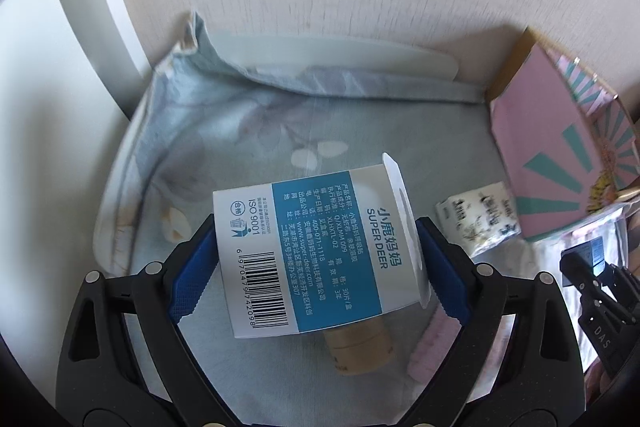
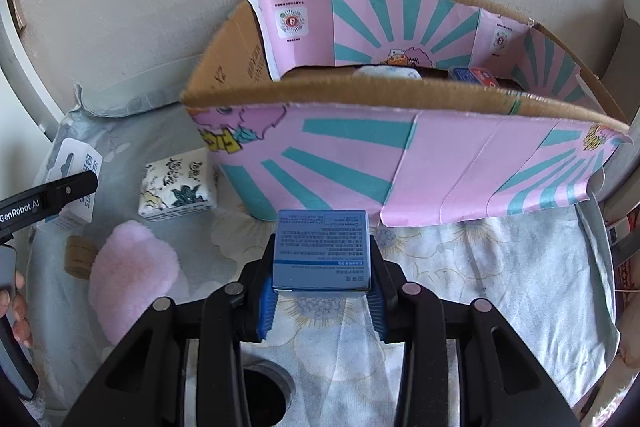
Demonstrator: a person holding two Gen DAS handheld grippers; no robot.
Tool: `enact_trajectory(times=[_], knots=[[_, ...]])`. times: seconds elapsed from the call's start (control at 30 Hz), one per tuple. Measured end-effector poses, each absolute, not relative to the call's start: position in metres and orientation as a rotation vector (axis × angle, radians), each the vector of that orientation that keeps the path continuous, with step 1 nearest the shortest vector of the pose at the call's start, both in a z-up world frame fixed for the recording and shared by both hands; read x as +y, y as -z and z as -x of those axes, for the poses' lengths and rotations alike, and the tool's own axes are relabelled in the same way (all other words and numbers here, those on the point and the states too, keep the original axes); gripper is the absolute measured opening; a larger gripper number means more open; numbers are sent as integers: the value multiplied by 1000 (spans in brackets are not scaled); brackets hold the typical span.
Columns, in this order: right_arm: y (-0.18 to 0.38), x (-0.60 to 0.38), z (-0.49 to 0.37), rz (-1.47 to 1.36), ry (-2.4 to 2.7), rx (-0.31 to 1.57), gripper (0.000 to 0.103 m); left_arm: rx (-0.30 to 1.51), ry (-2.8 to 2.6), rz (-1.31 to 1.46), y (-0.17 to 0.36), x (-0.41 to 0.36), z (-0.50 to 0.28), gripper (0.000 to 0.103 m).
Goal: Organize objects
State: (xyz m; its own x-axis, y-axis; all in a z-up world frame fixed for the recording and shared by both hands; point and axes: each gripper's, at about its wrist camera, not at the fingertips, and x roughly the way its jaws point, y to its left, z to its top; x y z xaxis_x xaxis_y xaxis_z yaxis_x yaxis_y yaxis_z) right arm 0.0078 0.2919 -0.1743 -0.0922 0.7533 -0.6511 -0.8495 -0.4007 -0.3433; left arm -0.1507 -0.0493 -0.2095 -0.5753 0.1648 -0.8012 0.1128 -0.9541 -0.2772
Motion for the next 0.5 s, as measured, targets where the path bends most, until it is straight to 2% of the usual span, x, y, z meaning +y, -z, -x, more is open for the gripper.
enact_trajectory(times=[0.5], knots=[[107,248,6,896,-1845,48,35,-534,-2824,1264,123,-48,126,92]])
